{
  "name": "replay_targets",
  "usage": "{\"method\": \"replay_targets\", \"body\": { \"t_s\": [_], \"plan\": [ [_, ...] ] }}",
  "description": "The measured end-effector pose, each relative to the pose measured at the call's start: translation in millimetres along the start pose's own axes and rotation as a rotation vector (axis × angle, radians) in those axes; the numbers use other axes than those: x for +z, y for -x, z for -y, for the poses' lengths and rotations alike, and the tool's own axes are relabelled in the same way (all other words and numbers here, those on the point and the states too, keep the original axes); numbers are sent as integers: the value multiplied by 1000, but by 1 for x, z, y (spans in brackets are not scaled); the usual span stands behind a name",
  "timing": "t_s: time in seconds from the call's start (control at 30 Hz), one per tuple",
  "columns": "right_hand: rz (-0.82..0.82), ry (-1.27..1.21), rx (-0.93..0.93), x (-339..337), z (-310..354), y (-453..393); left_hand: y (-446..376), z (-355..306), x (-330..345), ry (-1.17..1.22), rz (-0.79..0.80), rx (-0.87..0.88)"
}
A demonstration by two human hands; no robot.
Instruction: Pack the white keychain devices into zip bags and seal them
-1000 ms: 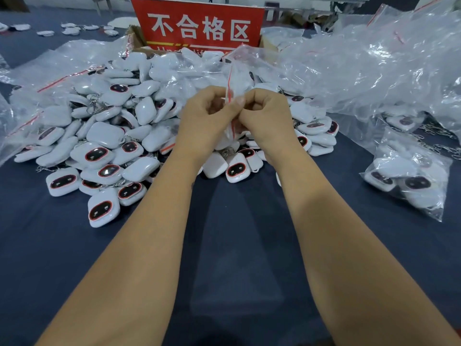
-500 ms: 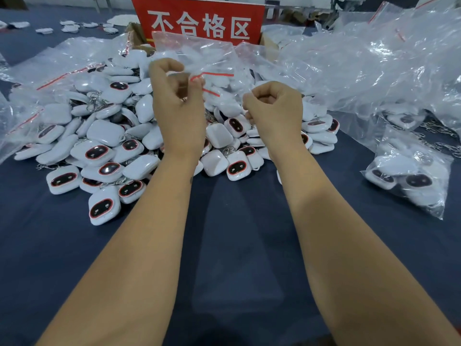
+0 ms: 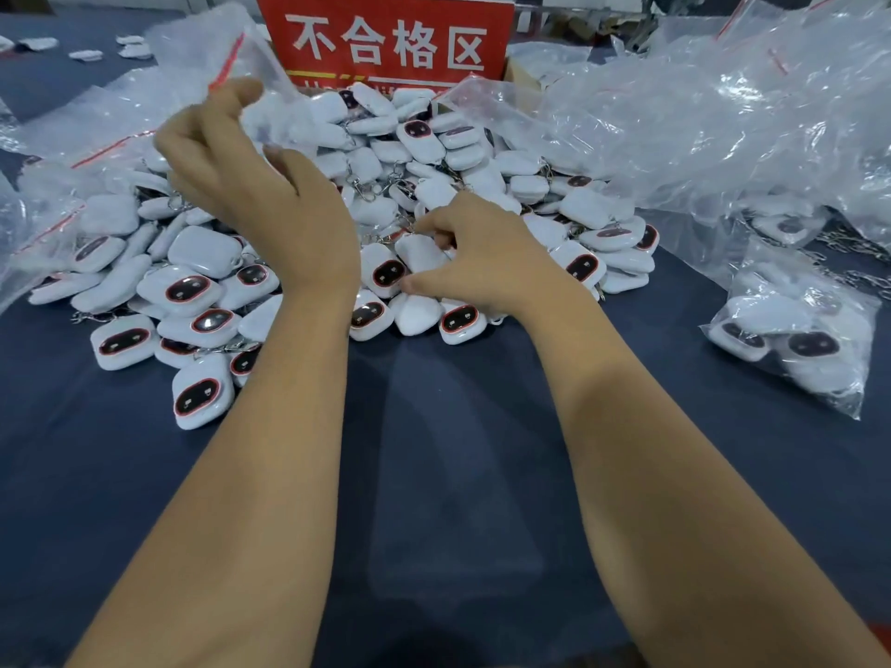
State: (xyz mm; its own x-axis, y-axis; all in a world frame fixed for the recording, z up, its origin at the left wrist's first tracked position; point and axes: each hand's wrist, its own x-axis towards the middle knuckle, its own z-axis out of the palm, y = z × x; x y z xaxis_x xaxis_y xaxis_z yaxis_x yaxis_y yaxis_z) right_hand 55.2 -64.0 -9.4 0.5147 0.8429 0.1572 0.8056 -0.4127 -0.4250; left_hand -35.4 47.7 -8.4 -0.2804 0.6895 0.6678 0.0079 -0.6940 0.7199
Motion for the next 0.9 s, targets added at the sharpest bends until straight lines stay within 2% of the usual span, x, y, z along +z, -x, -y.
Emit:
{"method": "replay_targets", "body": {
  "t_s": [0.03,0.1,0.17,0.23,0.4,0.5,0.73,0.8,0.9],
  "plan": [
    [5,-11,-7,0,0,0,1,1,0,-43,67,25],
    [-35,-79,-16,1,-1,-1,6,7,1,-74,327,62],
    [-103,-143,-17,2,-2,-1,12,12,3,-105,592,34],
    [-175,-295,34,2,-2,-2,16,14,5,-164,740,-29],
    [-310,-813,197,-8,-6,-5,17,18,9,-156,778,-142],
    [-314,-1082,184,-11,-6,-8,19,17,9,-127,788,-128],
    [-330,-1078,70,-8,-7,-4,22,10,11,-134,869,15],
    [-330,-1051,59,-7,-5,-3,25,7,12,-90,916,-13],
    [-332,-966,62,-5,-4,-4,27,4,16,-7,920,-170]
  ]
}}
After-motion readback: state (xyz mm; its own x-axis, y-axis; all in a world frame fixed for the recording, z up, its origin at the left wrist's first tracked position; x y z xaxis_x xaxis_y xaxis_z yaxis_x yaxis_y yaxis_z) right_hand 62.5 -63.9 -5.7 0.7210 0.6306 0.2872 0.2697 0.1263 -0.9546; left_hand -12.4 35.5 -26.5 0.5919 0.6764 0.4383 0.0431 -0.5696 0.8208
